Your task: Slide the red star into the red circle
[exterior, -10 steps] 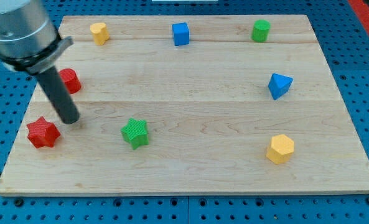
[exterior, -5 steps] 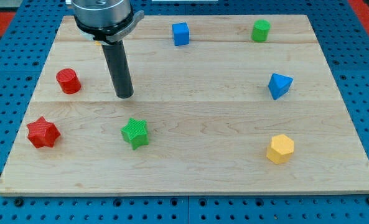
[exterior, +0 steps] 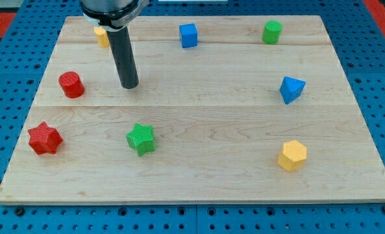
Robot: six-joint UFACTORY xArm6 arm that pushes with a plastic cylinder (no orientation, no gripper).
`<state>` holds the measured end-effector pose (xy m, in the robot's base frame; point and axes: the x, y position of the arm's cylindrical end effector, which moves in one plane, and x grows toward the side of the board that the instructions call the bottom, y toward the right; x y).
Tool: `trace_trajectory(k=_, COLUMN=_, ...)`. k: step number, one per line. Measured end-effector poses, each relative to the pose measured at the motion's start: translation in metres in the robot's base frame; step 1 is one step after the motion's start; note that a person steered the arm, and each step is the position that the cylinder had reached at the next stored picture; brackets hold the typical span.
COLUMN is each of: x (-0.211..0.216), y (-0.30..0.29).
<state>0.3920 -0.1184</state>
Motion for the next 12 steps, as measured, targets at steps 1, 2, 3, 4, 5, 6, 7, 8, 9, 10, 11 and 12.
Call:
trace_trajectory(k=1, x=0.004, y=0.0)
trace_trajectory(k=2, x=0.03, y=0.002)
trace_trajectory(k=3, x=0.047, y=-0.004)
trace_trajectory(k=4, x=0.081, y=-0.032)
trace_trajectory(k=5, x=0.123, y=-0.062)
trace_trajectory(k=6, x=0.159, y=-0.086)
trace_trajectory(k=7, x=0.157, y=-0.131)
trace_trajectory(k=8, x=0.121, y=-0.117)
trace_trajectory(k=9, x=0.087, y=-0.115)
trace_trajectory(k=10, x=0.056, y=-0.115)
trace_trajectory(k=11, x=0.029, y=-0.115)
trace_trajectory(k=12, x=0.002, y=-0.115)
